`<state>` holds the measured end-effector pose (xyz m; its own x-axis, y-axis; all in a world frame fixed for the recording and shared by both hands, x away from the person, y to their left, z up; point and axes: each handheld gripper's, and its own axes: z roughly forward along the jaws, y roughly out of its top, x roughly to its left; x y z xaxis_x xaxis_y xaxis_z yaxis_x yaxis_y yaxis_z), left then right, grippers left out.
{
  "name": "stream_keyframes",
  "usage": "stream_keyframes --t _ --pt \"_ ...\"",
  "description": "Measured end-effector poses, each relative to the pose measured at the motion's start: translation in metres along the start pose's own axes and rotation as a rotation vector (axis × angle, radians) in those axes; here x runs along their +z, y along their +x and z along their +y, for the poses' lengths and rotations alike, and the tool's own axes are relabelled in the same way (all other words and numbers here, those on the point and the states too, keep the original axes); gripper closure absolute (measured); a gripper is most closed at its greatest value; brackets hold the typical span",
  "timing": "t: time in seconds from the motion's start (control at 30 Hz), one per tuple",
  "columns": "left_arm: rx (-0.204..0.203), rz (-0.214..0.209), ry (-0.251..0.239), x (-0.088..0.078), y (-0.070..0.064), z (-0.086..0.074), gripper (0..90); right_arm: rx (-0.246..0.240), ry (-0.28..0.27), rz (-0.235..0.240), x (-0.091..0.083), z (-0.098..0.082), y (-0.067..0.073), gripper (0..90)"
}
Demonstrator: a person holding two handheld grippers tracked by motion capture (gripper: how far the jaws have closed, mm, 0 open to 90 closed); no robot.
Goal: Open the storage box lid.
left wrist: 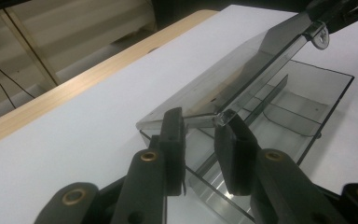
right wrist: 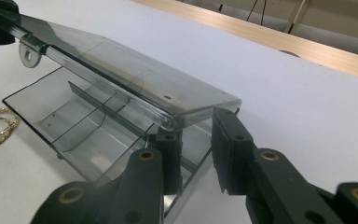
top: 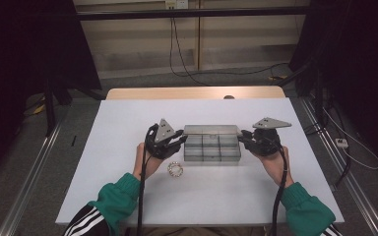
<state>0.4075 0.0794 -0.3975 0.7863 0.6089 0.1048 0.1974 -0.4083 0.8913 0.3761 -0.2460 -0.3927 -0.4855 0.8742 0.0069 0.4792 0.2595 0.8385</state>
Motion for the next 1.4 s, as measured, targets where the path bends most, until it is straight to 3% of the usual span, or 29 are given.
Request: stream_keyframes --t 0.3,0.5,0.77,0.83,1.4 --pt "-0.015 -0.014 -0.004 0.001 0.006 0.005 75.2 0.012 0.005 0.005 0.004 0.006 -0.005 74.5" --pt "0.000 -0.012 -0.006 0.002 0.007 0.007 75.7 0.001 0.014 -0.004 0.007 0.009 -0.006 74.9" --pt "-0.025 -0.019 -0.016 0.008 0.015 0.008 76.4 0.020 0.027 -0.004 0.017 0.013 -0.014 75.9" --pt "-0.051 -0.025 -0.020 0.011 0.017 0.007 76.5 0.024 0.031 -0.006 0.019 0.015 -0.015 76.0" --pt "-0.089 -0.002 -0.041 0.025 0.030 0.008 80.3 0.044 0.033 -0.021 0.029 0.021 -0.023 79.8"
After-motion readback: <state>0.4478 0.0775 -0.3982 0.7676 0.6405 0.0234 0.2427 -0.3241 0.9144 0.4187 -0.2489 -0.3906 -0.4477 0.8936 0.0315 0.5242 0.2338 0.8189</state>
